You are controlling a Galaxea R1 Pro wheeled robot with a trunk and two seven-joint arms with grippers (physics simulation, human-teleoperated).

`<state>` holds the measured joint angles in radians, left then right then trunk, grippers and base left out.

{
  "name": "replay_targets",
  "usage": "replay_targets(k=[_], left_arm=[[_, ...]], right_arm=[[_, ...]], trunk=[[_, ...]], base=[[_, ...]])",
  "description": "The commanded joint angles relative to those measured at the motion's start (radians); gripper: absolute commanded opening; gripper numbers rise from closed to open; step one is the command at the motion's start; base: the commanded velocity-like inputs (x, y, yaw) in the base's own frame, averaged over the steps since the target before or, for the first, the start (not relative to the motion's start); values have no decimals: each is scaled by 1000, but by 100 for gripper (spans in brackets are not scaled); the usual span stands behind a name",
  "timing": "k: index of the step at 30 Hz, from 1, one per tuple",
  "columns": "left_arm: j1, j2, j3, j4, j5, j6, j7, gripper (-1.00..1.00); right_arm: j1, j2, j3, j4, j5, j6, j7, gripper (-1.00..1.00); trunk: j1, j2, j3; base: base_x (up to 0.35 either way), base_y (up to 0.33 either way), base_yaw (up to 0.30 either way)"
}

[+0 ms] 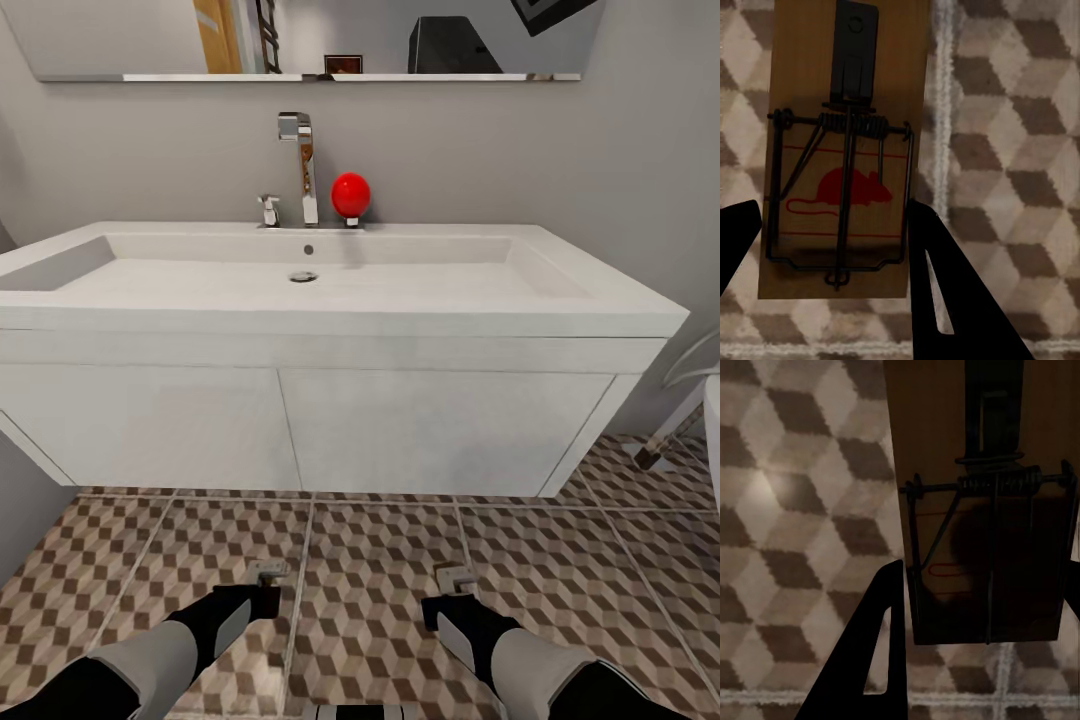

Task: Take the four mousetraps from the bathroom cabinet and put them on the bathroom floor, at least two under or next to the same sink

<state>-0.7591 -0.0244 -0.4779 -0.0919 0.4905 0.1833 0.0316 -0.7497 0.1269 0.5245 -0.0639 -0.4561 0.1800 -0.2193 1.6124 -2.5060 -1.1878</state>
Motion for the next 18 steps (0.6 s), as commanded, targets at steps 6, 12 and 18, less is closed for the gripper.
replay_targets(k=[6,12,18], left_arm=[[0,6,-7,-3,10,4,4,-100],[0,4,-7,-3,11,4,4,-100],[1,9,-7,-3,10,4,4,-100]], right_arm=[[1,-2,9,-1,21,-100,-5,-100],[1,-5,8,-2,53,-122,-6,-100],[1,-5,8,-2,54,-125,-6,-100]], trunk=[[0,0,-1],[0,0,-1],[0,0,-1]], base=[[0,0,0],[30,0,0],[293,0,0]])
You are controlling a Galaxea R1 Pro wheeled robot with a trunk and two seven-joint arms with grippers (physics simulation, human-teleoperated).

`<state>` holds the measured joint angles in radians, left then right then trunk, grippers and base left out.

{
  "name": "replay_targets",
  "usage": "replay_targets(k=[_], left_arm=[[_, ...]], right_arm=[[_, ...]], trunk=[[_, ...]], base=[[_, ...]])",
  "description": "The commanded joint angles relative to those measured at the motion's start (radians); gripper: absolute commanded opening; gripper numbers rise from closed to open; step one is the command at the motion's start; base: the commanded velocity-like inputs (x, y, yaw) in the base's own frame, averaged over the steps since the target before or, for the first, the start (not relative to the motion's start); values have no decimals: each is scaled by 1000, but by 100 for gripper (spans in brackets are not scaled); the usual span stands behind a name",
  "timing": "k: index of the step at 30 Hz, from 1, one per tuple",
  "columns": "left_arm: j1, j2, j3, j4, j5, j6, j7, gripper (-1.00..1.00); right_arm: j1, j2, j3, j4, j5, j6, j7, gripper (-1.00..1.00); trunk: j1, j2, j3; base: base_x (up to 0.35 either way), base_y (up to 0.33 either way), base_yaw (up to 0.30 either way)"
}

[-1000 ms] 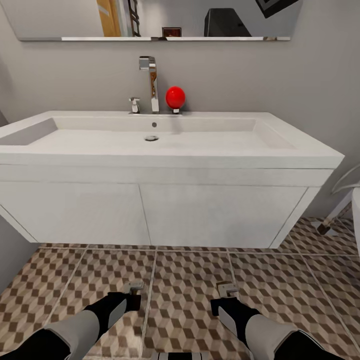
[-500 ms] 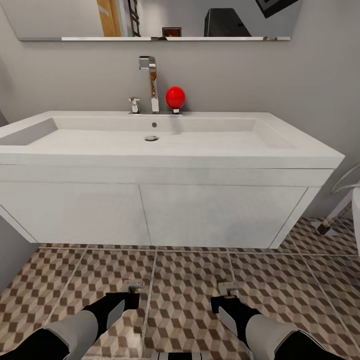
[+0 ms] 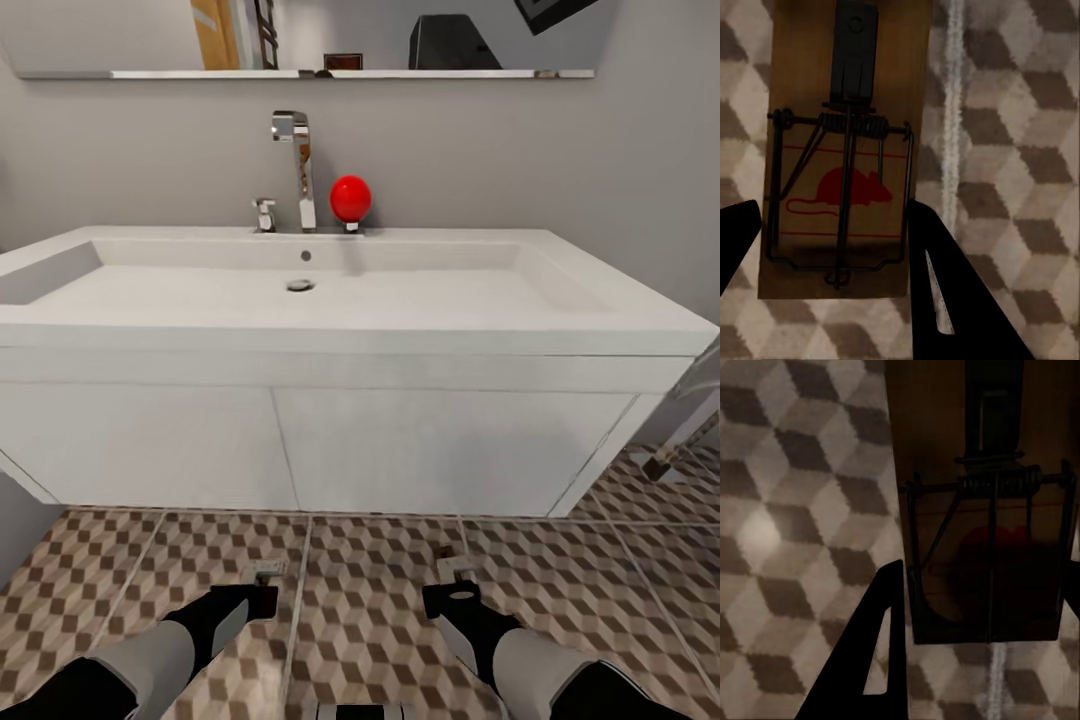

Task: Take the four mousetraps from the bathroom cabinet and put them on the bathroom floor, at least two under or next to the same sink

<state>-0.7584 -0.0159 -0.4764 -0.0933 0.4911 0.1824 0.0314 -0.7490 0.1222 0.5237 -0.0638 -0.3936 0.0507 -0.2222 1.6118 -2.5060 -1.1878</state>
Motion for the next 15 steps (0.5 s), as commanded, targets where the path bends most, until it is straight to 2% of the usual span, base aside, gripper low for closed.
replay_targets(k=[1,8,15], left_arm=[[0,0,-8,-2,10,5,4,-100],[-1,1,-8,-2,10,4,4,-100],[-1,1,-8,-2,11,3,4,-100]], right_arm=[[0,0,9,-1,-8,5,-3,-100],[0,1,9,-1,-10,5,-3,-100],[0,1,9,-1,-10,5,-3,-100]], trunk=[[0,0,-1],[0,0,-1],[0,0,-1]], base=[[331,0,0],[306,0,0],[45,0,0]])
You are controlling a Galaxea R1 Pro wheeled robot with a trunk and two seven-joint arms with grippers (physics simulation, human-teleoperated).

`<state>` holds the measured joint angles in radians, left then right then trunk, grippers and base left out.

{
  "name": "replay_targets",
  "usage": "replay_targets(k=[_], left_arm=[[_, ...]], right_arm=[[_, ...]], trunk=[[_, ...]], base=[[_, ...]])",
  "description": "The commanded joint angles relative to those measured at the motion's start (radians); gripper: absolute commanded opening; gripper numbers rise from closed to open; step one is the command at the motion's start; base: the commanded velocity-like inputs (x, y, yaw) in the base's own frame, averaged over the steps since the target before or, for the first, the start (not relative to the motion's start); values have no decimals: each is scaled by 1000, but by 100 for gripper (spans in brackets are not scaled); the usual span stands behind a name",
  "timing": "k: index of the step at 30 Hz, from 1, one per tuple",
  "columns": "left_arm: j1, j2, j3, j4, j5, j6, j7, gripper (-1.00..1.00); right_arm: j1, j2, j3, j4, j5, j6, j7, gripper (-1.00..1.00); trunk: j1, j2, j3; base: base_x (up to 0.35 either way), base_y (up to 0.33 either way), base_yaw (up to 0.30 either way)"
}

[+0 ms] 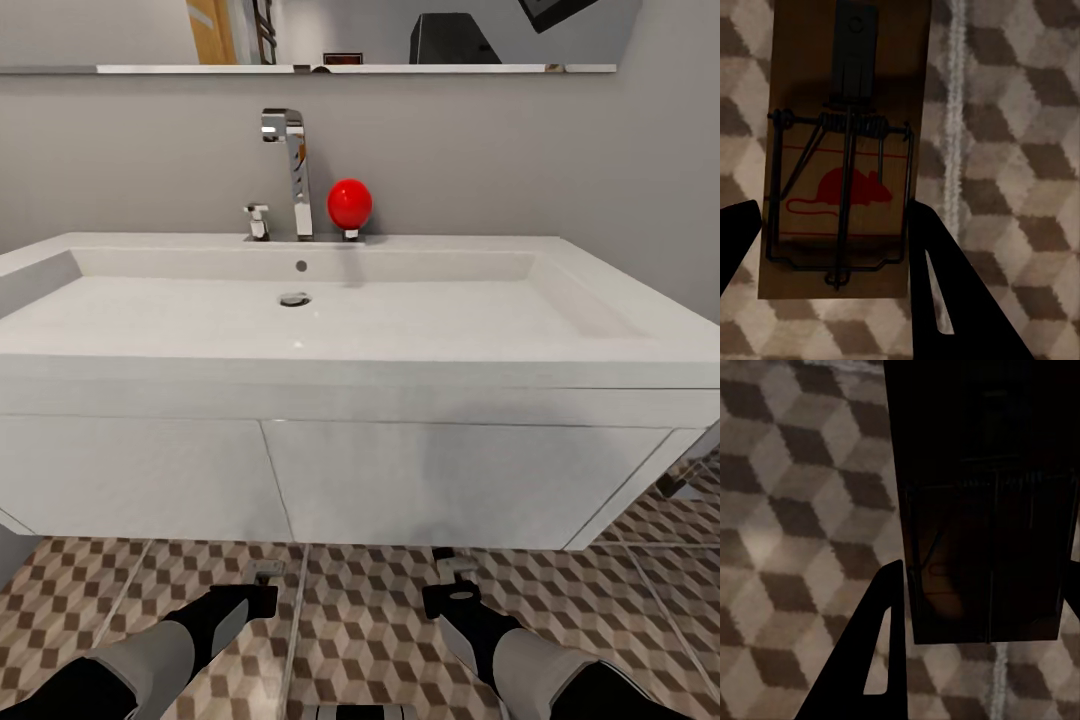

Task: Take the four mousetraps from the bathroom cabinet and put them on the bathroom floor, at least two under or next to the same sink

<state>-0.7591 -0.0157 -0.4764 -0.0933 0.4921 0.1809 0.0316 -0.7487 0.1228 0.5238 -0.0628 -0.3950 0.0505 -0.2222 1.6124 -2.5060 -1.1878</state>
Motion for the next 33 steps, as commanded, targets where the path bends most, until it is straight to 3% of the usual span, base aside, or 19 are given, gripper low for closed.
replay_targets(k=[1,11,33], left_arm=[[0,0,-8,-2,10,5,4,-100],[0,21,-7,-4,11,5,4,-100],[0,17,-7,-3,11,-9,4,-100]], right_arm=[[0,0,9,-2,-8,5,-3,-100],[0,0,9,-2,-8,5,-3,-100],[-1,2,9,-3,-5,6,-11,-100]], trunk=[[0,0,-1],[0,0,-1],[0,0,-1]], base=[[3,0,0],[172,0,0],[41,0,0]])
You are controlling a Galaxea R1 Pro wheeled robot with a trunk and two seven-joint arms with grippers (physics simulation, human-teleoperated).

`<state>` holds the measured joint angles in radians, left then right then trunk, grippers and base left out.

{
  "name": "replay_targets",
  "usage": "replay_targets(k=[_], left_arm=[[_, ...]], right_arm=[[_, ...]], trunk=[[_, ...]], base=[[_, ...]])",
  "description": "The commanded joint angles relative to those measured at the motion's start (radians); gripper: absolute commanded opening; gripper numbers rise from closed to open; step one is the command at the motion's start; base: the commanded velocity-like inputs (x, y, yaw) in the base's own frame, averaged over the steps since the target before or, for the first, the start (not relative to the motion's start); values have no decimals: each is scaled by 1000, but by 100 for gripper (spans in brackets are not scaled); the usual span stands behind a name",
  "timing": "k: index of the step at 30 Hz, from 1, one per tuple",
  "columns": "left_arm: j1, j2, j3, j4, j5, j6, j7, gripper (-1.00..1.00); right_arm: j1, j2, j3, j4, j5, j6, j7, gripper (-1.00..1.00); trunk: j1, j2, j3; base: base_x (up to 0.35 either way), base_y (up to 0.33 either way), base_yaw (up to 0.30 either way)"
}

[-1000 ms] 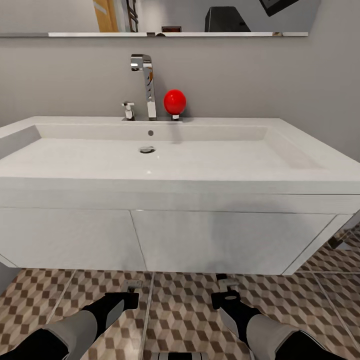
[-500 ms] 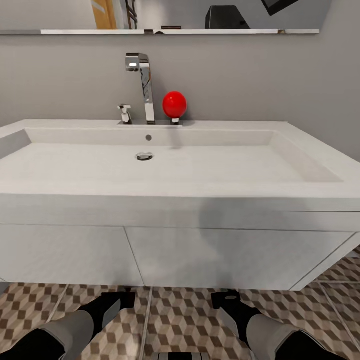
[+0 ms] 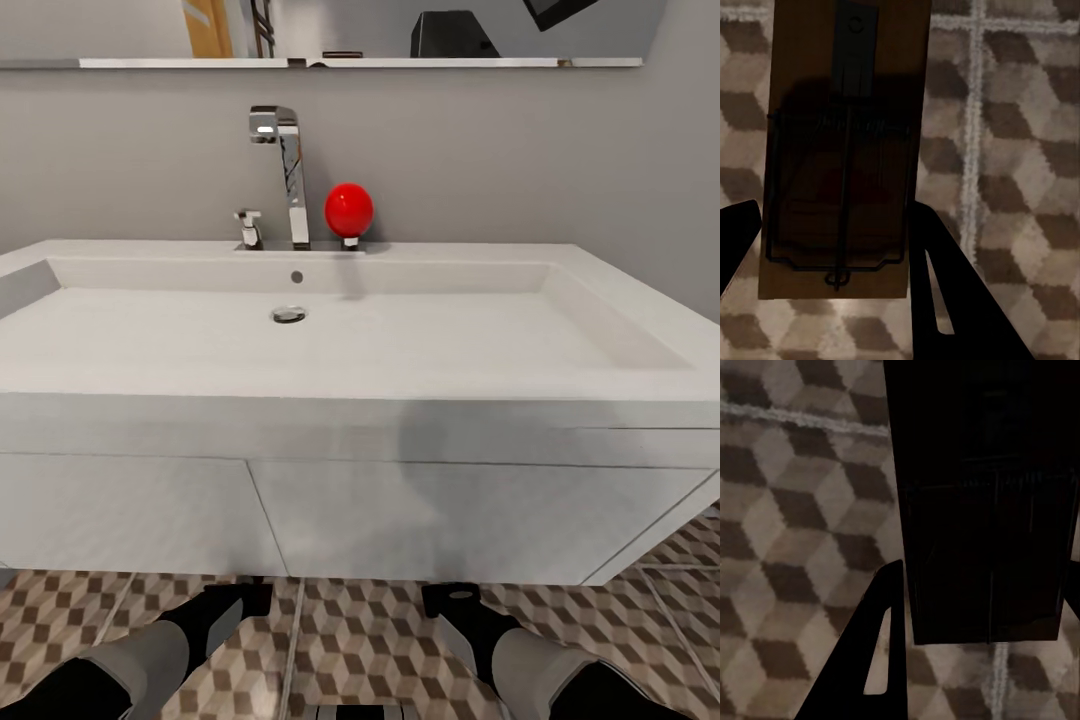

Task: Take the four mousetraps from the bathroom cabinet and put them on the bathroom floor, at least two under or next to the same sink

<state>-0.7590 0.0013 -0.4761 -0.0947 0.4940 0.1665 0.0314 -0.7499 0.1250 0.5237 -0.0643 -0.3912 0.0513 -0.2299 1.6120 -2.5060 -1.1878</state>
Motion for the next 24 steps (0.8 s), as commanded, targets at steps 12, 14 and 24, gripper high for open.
replay_targets(k=[12,14,24], left_arm=[[0,0,-7,-1,9,4,4,-100],[0,0,-7,-1,10,4,4,-100],[0,-4,-7,-2,10,5,4,-100]], right_arm=[[0,1,9,-2,-8,4,-3,-100],[0,1,9,-2,-8,4,-3,-100],[0,1,9,-3,-8,6,-3,-100]], trunk=[[0,0,-1],[0,0,-1],[0,0,-1]], base=[[50,0,0],[0,0,0],[0,0,0]])
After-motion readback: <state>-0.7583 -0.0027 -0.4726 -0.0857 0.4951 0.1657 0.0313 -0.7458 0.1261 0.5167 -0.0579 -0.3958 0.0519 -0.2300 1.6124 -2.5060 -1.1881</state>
